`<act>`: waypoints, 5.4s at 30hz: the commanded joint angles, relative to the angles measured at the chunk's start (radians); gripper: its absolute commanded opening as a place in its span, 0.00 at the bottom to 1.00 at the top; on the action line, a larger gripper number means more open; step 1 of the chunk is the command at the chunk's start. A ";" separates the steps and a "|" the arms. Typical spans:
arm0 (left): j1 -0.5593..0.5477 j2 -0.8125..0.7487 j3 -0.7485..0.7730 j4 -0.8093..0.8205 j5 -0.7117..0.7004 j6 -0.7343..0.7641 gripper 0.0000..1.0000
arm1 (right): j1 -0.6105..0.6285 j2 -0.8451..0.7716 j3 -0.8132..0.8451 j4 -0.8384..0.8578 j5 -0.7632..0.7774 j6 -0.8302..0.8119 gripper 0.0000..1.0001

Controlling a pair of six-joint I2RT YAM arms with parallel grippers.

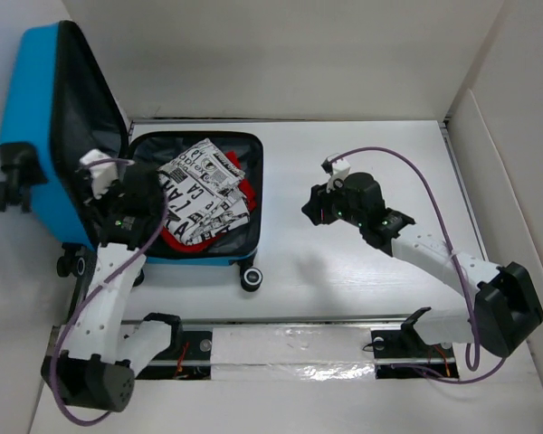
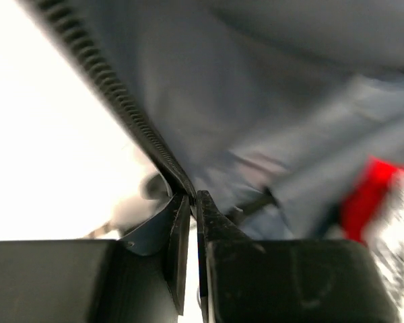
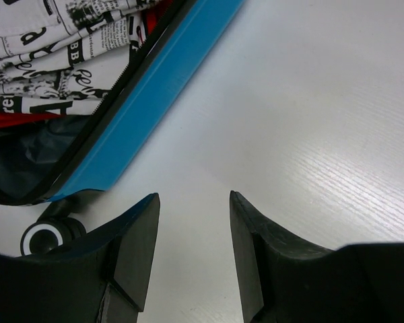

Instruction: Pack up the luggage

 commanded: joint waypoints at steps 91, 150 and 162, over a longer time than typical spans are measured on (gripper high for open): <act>-0.190 -0.006 -0.710 0.835 1.165 -0.472 0.23 | -0.475 0.121 0.250 -0.003 -0.331 0.107 0.97; -0.468 -0.058 -0.310 0.988 0.954 -0.381 0.65 | -0.418 -0.265 -0.281 0.161 -0.030 0.272 0.47; -0.028 0.595 0.196 0.827 1.222 -0.430 0.65 | -0.469 -0.211 -0.362 0.272 0.049 0.314 0.00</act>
